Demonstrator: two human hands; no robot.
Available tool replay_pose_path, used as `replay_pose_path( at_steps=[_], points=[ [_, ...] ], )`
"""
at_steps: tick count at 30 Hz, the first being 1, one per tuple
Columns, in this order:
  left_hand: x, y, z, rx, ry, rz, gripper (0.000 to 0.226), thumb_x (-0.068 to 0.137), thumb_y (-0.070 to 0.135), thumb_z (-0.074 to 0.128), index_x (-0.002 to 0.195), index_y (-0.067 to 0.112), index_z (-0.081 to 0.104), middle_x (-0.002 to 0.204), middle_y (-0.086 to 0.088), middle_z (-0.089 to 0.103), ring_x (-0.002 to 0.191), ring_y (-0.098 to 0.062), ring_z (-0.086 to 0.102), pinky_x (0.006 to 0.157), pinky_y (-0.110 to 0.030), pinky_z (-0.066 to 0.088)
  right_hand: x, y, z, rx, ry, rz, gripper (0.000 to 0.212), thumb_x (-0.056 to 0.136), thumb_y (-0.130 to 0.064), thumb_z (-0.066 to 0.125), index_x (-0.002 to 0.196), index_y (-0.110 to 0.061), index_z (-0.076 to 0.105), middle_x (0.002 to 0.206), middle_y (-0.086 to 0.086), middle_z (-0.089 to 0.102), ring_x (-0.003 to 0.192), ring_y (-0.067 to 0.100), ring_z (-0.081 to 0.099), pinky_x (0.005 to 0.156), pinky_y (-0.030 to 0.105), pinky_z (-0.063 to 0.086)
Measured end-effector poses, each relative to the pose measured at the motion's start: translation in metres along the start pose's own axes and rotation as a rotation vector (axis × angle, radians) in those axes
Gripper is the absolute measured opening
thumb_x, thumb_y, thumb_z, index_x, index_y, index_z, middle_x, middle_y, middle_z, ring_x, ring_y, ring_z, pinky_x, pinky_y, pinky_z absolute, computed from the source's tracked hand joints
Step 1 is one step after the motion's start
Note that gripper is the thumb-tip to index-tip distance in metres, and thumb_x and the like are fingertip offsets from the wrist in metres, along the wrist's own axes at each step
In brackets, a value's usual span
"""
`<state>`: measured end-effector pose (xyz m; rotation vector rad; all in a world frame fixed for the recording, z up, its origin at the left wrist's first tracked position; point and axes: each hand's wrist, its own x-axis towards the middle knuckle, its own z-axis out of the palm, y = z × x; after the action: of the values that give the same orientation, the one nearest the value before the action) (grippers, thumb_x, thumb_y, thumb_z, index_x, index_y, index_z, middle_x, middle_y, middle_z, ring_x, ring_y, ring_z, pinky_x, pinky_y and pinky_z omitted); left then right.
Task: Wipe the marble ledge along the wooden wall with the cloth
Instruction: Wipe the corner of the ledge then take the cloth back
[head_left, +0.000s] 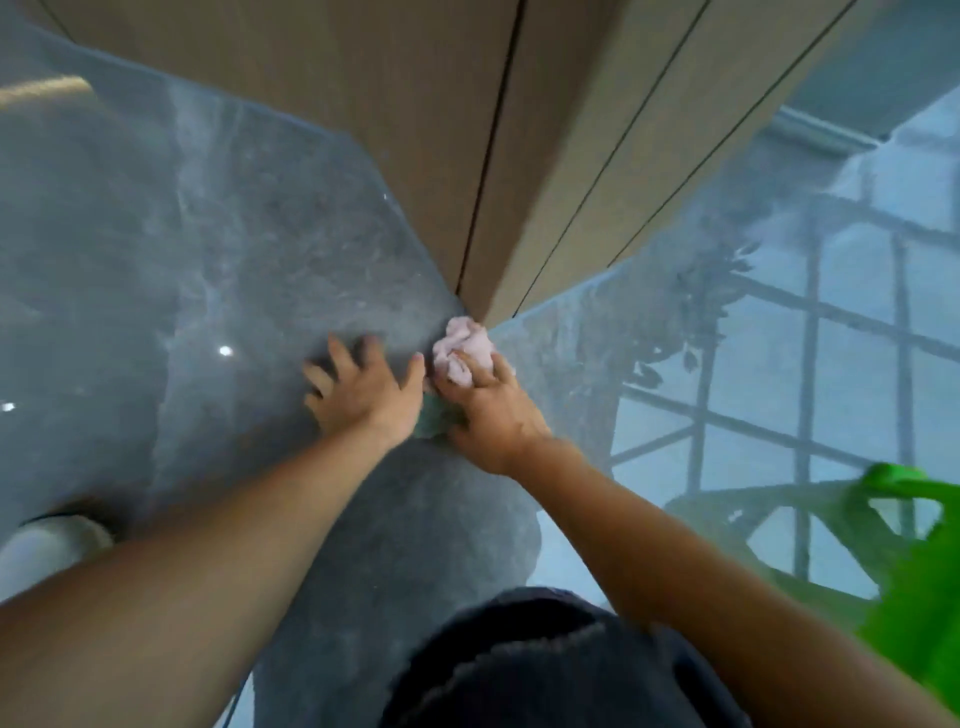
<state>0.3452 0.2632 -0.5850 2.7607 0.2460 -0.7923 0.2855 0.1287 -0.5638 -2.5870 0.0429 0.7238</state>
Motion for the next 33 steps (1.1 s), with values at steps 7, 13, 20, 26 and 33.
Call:
replay_pose_path(
  at_steps=[7, 13, 20, 26, 33],
  points=[
    [-0.112, 0.140, -0.109, -0.730, -0.918, 0.228, 0.024, 0.102, 0.026, 0.047, 0.103, 0.013, 0.066, 0.082, -0.008, 0.078, 0.075, -0.020, 0.074, 0.074, -0.039, 0.060, -0.131, 0.013, -0.122, 0.673, 0.370, 0.210, 0.047, 0.075, 0.011, 0.049, 0.102, -0.018, 0.075, 0.077, -0.010, 0.065, 0.073, 0.007, 0.062, 0.066, 0.010, 0.049],
    [-0.213, 0.235, -0.203, -0.721, -1.009, 0.588, 0.027, 0.093, 0.006, 0.058, 0.119, 0.012, 0.060, 0.111, -0.012, 0.066, 0.096, -0.023, 0.065, 0.082, -0.039, 0.053, -0.268, 0.006, -0.237, 0.614, 0.912, 0.194, 0.054, 0.070, 0.012, 0.057, 0.118, -0.013, 0.055, 0.088, -0.010, 0.059, 0.075, 0.008, 0.058, 0.071, 0.021, 0.044],
    [-0.370, 0.316, -0.203, -0.600, -1.246, 0.888, 0.049, 0.081, -0.022, 0.054, 0.114, 0.013, 0.058, 0.108, -0.013, 0.065, 0.091, -0.023, 0.066, 0.079, -0.037, 0.058, -0.437, 0.006, -0.271, 0.432, 1.329, 0.485, 0.059, 0.067, 0.008, 0.064, 0.124, -0.009, 0.064, 0.124, 0.008, 0.067, 0.111, 0.023, 0.063, 0.101, 0.030, 0.047],
    [-0.491, 0.326, -0.142, -0.317, -1.134, 1.351, 0.053, 0.079, -0.013, 0.063, 0.123, 0.016, 0.061, 0.117, -0.004, 0.069, 0.074, -0.009, 0.065, 0.058, -0.025, 0.054, -0.546, 0.027, -0.229, 0.217, 1.485, 0.795, 0.055, 0.067, 0.014, 0.060, 0.113, -0.013, 0.075, 0.133, 0.011, 0.063, 0.119, 0.021, 0.060, 0.106, 0.026, 0.041],
    [-0.497, 0.296, -0.093, 0.093, -0.725, 1.712, 0.080, 0.083, 0.007, 0.063, 0.154, 0.020, 0.031, 0.161, -0.006, 0.031, 0.146, -0.023, 0.035, 0.118, -0.032, 0.032, -0.550, 0.055, -0.188, 0.209, 1.312, 0.991, 0.051, 0.077, -0.002, 0.062, 0.122, -0.025, 0.070, 0.142, 0.001, 0.056, 0.130, 0.013, 0.052, 0.105, 0.023, 0.041]
  ],
)
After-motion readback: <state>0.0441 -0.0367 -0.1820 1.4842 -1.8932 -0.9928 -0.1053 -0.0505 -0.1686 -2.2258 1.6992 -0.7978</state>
